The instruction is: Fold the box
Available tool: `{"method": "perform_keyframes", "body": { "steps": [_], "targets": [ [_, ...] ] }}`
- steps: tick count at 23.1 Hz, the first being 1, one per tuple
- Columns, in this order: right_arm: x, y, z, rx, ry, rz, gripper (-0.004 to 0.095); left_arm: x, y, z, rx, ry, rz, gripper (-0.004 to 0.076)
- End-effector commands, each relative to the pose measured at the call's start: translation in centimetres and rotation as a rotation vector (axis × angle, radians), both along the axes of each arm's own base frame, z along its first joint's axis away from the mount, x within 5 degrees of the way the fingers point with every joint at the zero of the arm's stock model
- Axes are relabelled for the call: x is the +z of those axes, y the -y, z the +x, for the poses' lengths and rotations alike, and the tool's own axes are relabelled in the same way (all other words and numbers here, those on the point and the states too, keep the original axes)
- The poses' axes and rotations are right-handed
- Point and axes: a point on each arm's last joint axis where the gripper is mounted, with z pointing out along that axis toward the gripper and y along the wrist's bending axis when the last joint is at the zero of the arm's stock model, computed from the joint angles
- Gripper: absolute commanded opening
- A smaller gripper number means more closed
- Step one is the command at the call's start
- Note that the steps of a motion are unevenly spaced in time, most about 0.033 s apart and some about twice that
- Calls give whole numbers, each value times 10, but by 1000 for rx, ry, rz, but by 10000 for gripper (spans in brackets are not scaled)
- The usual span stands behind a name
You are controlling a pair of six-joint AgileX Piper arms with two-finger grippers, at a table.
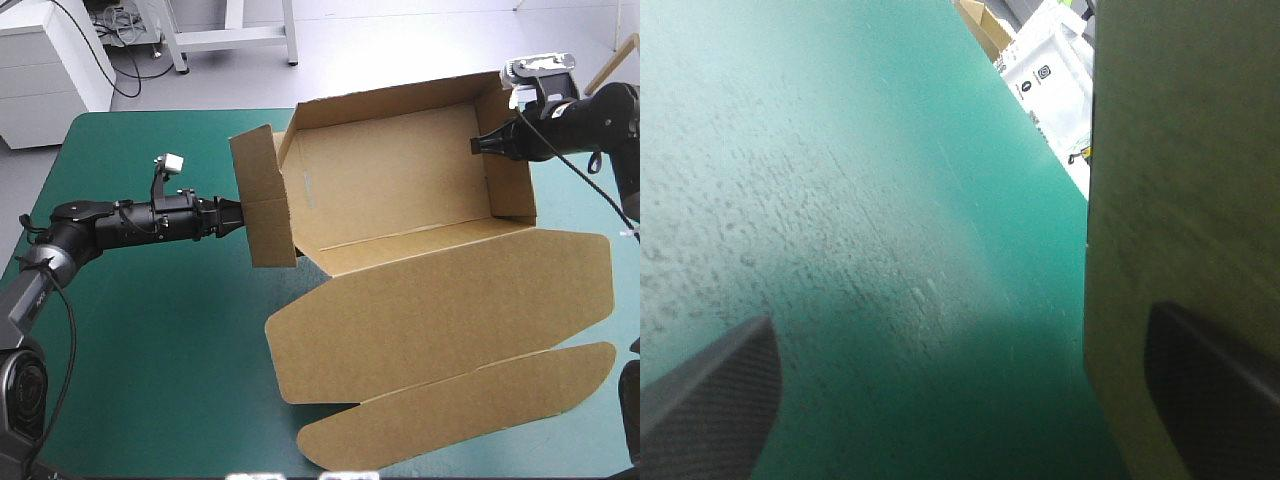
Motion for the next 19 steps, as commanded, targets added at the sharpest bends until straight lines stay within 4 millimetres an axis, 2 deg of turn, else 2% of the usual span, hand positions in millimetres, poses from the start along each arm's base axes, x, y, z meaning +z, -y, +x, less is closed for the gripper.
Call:
{"method": "perform_keyframes", "body": {
  "steps": [1,9,14,19],
  "targets": [
    [32,-2,-11,-31,165,42,-17,35,6,-10,-76,82,-126,733],
    [33,-15,-9,-45,199,-10,-15,62,7,-17,-67,170,-158,733],
    [36,-41,-10,-25,247,-22,-15,73,31,-31,-152,219,-162,733],
    [36,-52,-12,-18,255,-34,-15,75,47,-35,-195,226,-196,732]
  ]
}}
